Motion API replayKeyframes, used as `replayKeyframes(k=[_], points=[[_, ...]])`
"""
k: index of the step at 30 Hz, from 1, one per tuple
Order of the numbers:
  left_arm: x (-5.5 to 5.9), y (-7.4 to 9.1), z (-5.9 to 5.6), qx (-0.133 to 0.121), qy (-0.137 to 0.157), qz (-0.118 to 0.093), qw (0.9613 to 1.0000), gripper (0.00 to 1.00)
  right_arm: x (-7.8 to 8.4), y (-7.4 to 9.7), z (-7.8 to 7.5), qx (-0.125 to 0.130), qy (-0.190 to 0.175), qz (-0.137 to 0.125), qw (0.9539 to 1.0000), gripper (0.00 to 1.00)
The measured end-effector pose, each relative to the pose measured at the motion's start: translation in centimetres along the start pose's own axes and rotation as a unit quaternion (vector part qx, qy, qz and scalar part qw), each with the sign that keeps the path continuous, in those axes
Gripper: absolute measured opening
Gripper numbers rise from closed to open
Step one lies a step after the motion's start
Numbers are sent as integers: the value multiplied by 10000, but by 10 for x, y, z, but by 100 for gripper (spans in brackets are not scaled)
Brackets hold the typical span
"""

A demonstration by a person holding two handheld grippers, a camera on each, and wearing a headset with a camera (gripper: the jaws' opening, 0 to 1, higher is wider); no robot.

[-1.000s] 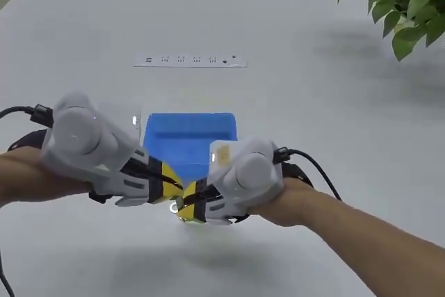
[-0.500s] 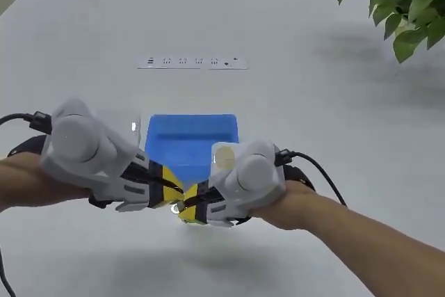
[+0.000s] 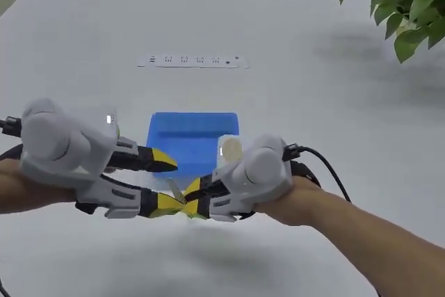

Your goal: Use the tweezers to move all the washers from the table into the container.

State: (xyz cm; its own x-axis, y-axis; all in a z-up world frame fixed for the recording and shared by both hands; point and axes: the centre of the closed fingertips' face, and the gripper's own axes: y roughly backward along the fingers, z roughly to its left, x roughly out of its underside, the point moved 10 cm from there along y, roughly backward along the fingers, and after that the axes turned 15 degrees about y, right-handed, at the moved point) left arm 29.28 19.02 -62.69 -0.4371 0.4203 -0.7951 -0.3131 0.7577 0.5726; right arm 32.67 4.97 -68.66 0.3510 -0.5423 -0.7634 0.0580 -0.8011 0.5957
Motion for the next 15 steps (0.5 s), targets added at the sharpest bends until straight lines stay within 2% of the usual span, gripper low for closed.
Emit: replayKeyframes(k=[3, 6, 10, 15], points=[[3, 4, -1, -34, 233, -202, 9995, 63, -3, 5, -2, 48, -15, -68, 10000, 8], [5, 8, -1, -132, 309, -376, 9987, 73, -6, 10, -5, 94, -13, -131, 9999, 8], [6, 14, -1, -331, 373, -585, 9970, 80, -10, 16, -10, 214, -62, -256, 9994, 8], [5, 21, -1, -435, 490, -821, 9945, 88, -14, 23, -16, 298, -30, -309, 9991, 8]])
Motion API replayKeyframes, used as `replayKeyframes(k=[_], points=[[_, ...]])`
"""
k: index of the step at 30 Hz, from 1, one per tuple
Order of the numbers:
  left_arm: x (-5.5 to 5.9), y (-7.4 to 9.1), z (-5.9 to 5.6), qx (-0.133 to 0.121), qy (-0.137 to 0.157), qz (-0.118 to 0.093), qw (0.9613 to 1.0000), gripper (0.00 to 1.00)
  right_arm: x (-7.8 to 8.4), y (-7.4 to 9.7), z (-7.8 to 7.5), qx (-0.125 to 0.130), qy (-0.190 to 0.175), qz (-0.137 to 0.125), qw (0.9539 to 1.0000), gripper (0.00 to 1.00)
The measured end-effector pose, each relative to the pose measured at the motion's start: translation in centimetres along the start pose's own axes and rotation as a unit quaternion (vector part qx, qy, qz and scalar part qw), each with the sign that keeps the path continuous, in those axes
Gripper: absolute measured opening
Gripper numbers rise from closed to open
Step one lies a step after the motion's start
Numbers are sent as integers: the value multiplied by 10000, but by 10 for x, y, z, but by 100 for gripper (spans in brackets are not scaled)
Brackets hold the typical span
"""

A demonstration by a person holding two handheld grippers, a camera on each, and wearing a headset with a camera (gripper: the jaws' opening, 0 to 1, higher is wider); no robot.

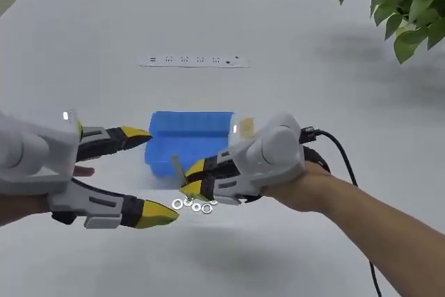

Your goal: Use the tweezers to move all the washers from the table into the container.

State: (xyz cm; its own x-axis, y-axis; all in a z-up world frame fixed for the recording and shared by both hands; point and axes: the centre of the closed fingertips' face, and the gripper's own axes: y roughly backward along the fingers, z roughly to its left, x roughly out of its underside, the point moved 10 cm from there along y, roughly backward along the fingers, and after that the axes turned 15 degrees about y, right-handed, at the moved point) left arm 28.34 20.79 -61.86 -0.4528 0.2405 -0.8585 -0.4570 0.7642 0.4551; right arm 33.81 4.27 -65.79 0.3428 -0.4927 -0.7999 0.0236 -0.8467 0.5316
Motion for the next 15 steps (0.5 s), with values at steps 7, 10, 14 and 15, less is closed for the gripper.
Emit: replayKeyframes(k=[7, 10, 14, 15], points=[[0, 6, -1, -158, 115, -243, 9995, 93, -3, 8, -10, 103, 53, -4, 9999, 8], [1, 7, -1, -174, 170, -275, 9993, 96, -3, 12, -16, 153, 67, -14, 9999, 8], [4, 8, -2, -203, 240, -309, 9990, 99, -4, 18, -26, 269, 49, -51, 9996, 8], [5, 8, -2, -195, 260, -306, 9990, 99, -4, 19, -28, 298, 45, -64, 9995, 8]])
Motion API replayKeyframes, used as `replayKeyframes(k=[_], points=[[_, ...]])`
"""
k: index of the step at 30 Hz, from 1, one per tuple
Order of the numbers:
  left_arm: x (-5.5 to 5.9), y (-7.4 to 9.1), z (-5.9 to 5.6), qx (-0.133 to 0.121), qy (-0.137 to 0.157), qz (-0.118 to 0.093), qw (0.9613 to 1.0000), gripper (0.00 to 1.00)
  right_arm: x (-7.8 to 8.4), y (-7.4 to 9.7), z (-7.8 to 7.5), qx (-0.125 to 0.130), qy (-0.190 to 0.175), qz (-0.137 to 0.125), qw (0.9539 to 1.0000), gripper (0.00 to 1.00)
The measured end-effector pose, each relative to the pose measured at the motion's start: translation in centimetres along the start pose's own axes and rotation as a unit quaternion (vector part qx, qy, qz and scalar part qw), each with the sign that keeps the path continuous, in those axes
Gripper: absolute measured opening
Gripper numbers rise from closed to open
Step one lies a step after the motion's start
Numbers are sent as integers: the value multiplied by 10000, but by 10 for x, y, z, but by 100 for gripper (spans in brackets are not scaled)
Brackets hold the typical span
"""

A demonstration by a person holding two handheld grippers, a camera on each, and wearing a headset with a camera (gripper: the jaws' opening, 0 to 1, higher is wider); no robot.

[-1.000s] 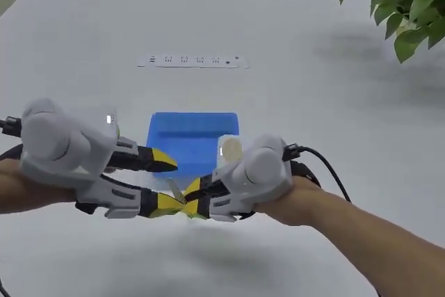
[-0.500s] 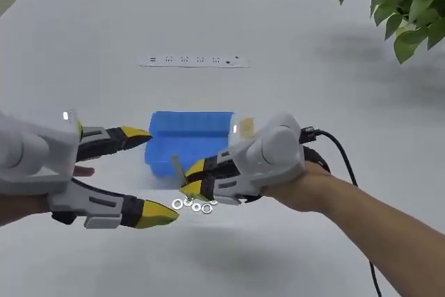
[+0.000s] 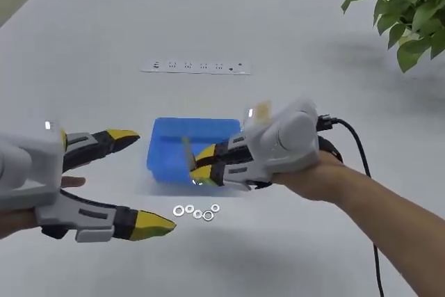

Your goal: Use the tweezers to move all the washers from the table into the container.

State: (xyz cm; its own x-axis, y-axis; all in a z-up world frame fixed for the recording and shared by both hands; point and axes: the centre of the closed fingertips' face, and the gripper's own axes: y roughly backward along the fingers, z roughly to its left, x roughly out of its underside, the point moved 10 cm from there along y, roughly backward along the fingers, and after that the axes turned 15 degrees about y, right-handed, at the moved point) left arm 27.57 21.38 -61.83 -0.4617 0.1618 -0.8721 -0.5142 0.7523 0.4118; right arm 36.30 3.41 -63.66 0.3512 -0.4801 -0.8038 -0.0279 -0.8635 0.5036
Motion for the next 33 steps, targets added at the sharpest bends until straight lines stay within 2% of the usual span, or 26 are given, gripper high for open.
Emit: replayKeyframes(k=[9, 19, 33], points=[[2, 0, 0, -24, 23, -12, 10000, 99, 5, 7, -20, 256, -82, -81, 9996, 8], [-2, -2, 5, -40, -20, -29, 10000, 99, 18, 3, -36, 508, -150, -77, 9986, 8], [-9, -11, 17, -49, -25, -59, 10000, 98, 39, -15, -42, 438, -253, 57, 9987, 8]])
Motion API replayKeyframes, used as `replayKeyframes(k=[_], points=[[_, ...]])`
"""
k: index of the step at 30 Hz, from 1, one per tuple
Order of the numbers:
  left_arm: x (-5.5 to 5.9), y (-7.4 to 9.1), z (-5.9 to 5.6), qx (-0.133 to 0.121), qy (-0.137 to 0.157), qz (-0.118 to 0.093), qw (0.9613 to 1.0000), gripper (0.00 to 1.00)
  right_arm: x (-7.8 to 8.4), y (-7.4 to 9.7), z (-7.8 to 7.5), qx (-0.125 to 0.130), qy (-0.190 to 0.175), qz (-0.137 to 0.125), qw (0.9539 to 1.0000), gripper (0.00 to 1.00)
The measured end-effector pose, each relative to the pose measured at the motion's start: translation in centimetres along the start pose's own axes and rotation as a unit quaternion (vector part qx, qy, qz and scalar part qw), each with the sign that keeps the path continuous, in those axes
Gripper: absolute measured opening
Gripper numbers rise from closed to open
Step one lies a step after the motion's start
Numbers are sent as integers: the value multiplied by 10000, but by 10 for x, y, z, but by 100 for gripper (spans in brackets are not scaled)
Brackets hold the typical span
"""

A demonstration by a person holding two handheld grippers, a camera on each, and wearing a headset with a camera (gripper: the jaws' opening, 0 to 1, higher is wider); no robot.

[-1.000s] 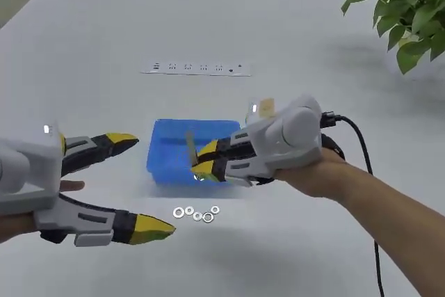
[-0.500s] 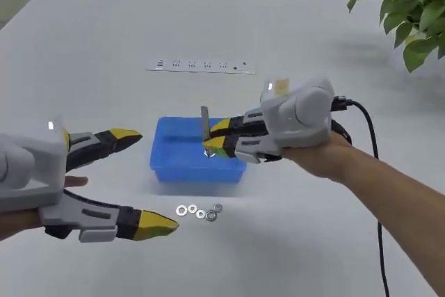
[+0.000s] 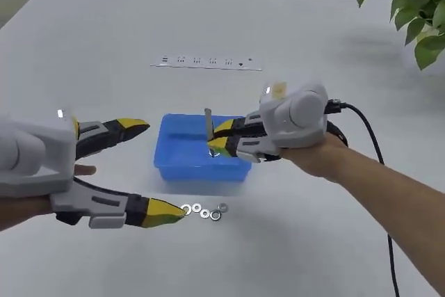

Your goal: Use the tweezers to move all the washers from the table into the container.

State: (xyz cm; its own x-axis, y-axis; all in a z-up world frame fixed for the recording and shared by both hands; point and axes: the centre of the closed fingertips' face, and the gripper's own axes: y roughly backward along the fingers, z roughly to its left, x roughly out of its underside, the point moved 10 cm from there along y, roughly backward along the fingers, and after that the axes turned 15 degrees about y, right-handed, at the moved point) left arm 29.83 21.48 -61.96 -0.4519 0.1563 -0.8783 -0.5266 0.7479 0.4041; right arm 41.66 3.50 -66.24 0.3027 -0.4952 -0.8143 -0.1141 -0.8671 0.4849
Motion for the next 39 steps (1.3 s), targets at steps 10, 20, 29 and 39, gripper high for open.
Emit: replayKeyframes(k=[10, 20, 29, 39], points=[[-6, -16, 13, 46, -32, 22, 10000, 92, 14, -9, -2, -118, -104, 92, 9998, 8], [-15, -36, 28, 152, -58, 182, 9997, 80, 23, -13, -5, -234, -111, 134, 9996, 8], [-20, -53, 38, 284, -231, 322, 9988, 61, 29, -15, -6, -290, -141, 145, 9994, 9], [-29, -73, 49, 483, -549, 509, 9960, 34, 33, -17, -6, -373, -120, 149, 9991, 9]])
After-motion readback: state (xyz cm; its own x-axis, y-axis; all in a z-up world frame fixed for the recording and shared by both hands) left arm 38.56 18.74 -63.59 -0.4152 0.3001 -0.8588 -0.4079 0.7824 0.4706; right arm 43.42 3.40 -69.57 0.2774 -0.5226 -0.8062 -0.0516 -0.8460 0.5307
